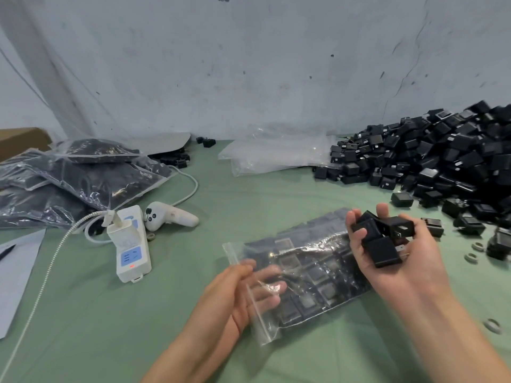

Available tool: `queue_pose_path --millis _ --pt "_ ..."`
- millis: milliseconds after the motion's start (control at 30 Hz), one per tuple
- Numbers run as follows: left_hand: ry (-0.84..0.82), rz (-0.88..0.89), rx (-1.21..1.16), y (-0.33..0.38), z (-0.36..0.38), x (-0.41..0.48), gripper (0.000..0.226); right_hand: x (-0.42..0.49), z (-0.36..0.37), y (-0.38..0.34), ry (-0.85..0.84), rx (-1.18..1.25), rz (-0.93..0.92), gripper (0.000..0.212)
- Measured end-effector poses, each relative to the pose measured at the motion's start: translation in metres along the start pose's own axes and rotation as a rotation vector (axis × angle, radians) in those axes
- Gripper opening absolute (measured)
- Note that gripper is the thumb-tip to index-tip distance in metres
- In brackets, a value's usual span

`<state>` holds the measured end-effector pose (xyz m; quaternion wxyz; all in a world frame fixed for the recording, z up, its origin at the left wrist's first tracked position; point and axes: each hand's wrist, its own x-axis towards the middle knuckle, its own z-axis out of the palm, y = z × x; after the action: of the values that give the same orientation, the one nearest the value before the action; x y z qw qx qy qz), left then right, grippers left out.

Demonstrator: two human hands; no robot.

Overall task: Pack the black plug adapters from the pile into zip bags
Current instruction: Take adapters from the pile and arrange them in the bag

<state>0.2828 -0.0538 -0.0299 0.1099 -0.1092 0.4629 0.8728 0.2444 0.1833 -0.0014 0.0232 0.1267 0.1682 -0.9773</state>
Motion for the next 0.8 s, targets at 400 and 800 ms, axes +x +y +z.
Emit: queue_pose_path --millis 400,800 --pt "0.104 0.834 0.900 0.020 0.031 0.007 0.012 0.003 0.019 0.038 -0.030 0.001 0.110 0.025" --pt "-0.067 0.765 1.174 -0.013 0.071 0.004 0.036 0.011 0.024 0.044 -0.043 -0.127 0.015 0.027"
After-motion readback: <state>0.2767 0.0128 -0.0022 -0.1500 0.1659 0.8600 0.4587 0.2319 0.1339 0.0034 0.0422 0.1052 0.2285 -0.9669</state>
